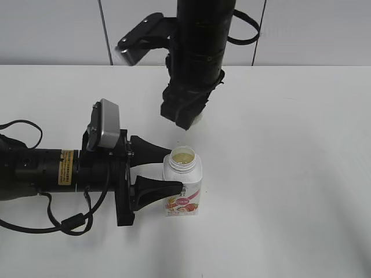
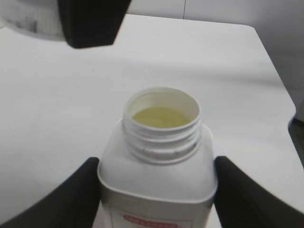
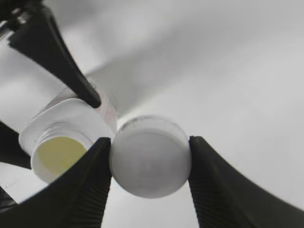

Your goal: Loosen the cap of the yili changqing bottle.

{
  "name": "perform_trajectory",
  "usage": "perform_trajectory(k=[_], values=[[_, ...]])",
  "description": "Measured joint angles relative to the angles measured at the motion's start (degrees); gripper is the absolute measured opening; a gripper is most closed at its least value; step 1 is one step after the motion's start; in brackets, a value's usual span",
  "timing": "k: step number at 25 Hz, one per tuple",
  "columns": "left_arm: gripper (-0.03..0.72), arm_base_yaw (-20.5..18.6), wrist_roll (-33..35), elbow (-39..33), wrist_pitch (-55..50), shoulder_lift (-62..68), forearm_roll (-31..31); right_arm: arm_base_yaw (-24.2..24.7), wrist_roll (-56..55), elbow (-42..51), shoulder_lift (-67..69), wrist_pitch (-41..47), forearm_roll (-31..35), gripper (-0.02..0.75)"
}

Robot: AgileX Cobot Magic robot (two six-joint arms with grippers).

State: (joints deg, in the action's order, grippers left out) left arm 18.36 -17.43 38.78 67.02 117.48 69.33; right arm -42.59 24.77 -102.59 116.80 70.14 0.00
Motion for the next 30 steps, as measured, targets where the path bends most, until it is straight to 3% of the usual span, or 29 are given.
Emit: perform_trajectory(k=[9, 17, 24, 30], values=[[0.439, 0.00, 0.02, 0.00, 0.00, 0.00, 0.00, 3.71, -13.49, 0.82, -3.03, -0.06, 0.00, 0.395], [0.439, 0.12, 0.02, 0.00, -0.32, 0.00, -2.93, 12.07, -22.05, 13.81, -11.37, -0.69, -0.65, 0.395], [0.439, 0.12, 1.28, 0.00, -0.40, 0.42, -11.51, 15.29, -26.32, 29.73, -16.24, -9.81, 0.00, 0.395], [0.439, 0.12, 1.97, 0.00, -0.25, 0.42, -12.77, 15.42, -33.59, 39.79, -16.24, -23.84, 0.38, 0.395]])
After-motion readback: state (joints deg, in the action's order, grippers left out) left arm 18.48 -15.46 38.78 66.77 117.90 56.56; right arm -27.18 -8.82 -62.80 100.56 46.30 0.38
